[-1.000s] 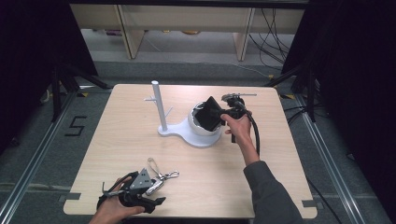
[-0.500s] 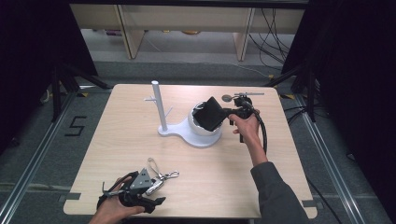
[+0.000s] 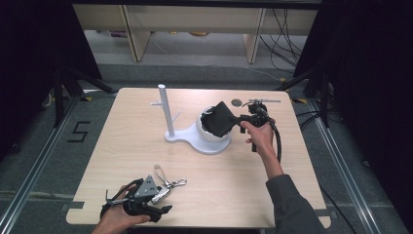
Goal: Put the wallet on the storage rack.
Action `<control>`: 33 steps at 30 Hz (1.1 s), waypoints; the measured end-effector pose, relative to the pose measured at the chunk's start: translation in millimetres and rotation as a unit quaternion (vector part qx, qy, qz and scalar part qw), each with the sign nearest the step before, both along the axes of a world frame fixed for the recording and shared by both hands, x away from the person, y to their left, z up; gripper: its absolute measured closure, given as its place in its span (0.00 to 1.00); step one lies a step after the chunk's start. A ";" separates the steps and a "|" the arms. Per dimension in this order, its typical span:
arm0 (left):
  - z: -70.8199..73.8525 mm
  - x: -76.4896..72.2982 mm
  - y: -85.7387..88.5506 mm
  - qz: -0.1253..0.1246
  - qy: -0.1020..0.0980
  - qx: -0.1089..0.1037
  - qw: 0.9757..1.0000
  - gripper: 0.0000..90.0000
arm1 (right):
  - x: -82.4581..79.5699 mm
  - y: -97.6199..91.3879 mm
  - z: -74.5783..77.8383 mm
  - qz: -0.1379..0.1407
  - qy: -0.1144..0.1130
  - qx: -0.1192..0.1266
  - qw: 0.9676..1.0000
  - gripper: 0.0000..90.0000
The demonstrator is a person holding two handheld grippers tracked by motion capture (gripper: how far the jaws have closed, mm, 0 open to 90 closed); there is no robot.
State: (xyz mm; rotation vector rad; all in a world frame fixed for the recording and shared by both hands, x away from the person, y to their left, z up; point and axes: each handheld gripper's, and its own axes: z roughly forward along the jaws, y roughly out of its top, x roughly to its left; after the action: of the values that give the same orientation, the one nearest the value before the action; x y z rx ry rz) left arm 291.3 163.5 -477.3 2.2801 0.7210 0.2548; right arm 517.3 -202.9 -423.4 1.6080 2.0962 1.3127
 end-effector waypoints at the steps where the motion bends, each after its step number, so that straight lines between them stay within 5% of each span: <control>1: 0.4 0.8 1.0 0.004 -0.001 0.001 1.000 0.32 | -4.9 -2.2 0.5 -0.001 -0.001 0.003 1.000 0.42; 5: 1.8 1.8 3.0 0.011 -0.003 -0.004 1.000 0.32 | -28.4 -12.9 5.3 -0.013 0.004 0.024 1.000 0.35; 6: 1.7 2.5 3.4 0.011 -0.005 -0.002 1.000 0.32 | -31.5 -19.5 4.9 0.000 -0.019 0.012 1.000 0.34; 10: 1.1 4.8 3.1 0.012 -0.004 -0.002 1.000 0.32 | -60.3 -26.6 9.2 0.005 -0.018 0.011 1.000 0.33; 11: 1.3 6.4 3.7 0.015 -0.006 -0.001 1.000 0.31 | -63.7 -29.3 7.8 0.018 -0.035 -0.002 0.999 0.33; 17: 2.6 9.4 3.2 0.019 -0.007 0.000 1.000 0.27 | -102.4 -26.7 -1.1 0.069 -0.030 -0.024 0.997 0.33; 33: 4.0 9.8 4.2 0.013 -0.008 0.011 1.000 0.27 | -137.7 -16.1 -32.4 0.091 -0.027 -0.029 0.995 0.33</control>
State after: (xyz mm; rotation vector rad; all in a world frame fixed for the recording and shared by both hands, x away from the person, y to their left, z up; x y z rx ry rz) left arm 301.0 167.7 -473.3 2.2877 0.7441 0.2933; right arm 379.6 -218.9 -455.8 1.3699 2.2699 1.3209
